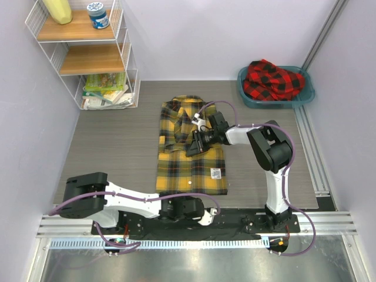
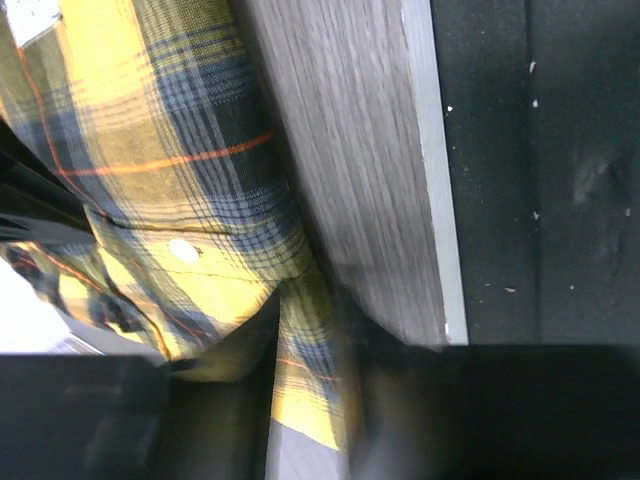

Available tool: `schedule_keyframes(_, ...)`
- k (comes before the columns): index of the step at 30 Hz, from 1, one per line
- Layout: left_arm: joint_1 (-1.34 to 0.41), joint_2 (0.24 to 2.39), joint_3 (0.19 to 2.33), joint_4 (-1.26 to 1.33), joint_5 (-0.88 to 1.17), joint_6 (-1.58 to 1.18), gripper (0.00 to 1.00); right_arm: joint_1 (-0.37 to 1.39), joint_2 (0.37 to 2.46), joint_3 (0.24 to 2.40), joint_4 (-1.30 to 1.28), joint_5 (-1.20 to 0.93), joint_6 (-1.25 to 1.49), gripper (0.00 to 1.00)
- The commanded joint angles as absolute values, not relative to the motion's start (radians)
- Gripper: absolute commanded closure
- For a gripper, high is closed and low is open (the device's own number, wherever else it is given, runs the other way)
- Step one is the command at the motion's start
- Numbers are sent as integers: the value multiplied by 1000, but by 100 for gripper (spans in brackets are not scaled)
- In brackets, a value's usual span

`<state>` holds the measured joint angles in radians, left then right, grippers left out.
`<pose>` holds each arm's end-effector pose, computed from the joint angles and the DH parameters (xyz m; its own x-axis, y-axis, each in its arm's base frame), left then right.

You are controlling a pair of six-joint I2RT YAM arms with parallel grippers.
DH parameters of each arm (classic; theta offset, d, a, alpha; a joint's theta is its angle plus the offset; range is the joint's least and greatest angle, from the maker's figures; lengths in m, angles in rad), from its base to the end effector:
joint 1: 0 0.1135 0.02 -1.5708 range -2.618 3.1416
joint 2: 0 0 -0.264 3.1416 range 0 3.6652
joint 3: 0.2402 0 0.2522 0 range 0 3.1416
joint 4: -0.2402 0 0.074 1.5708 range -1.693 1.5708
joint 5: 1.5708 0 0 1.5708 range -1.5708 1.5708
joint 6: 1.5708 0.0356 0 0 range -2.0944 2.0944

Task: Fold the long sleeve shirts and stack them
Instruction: Fold the shirt

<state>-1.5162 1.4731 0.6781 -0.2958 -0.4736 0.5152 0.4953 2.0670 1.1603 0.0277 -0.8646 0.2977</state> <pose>0.0303 -0.2562 0.1496 0.3901 0.8982 -0.2025 0.7871 -0.2111 0.5796 0.3442 0.2167 0.1150 -0.8635 -0.2501 -0.4380 -0.5044 0.4327 0.7473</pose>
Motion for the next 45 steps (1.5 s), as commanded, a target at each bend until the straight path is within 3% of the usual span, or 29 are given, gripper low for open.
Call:
schedule_keyframes(1,-1519,1468,698,-273,-483,502,86,494,2057,1088,54,-815,271,79)
schedule_keyframes(4,-1517,1444,761,-412,-425,462,100,502,2010,1025,84,-815,296,80)
schedule_keyframes(10,-1520,1338,939,-748,-77,349,100,509,1919,1028,29,-813,305,77)
schedule_keyframes(11,-1519,1336,987,-788,-7,339,100,509,1880,1043,6,-811,290,71)
schedule_keyframes(14,-1516,1330,1041,-891,102,310,100,505,1827,1133,-136,-810,232,67)
schedule_keyframes(16,-1516,1324,1046,-897,66,295,100,491,1795,1181,-189,-801,222,67)
schedule_keyframes(17,-1516,1319,1019,-841,10,263,90,488,1795,1189,-195,-798,212,67)
schedule_keyframes(18,-1514,1315,997,-797,-144,259,69,486,1802,1195,-208,-792,207,67)
schedule_keyframes(22,-1517,1313,898,-622,-300,285,52,486,1836,1187,-235,-833,205,68)
schedule_keyframes(23,-1519,1315,867,-565,-313,287,42,486,1832,1174,-209,-851,219,69)
schedule_keyframes(26,-1529,1331,813,-490,-362,299,37,491,1813,1102,-143,-897,267,72)
schedule_keyframes(36,-1540,1526,752,-192,-501,379,36,451,2045,1080,-104,-873,230,78)
schedule_keyframes(42,-1543,1637,692,-66,-604,423,45,440,2089,1081,-106,-867,213,79)
schedule_keyframes(45,-1543,1648,667,-20,-629,463,55,440,2086,1068,-110,-861,201,79)
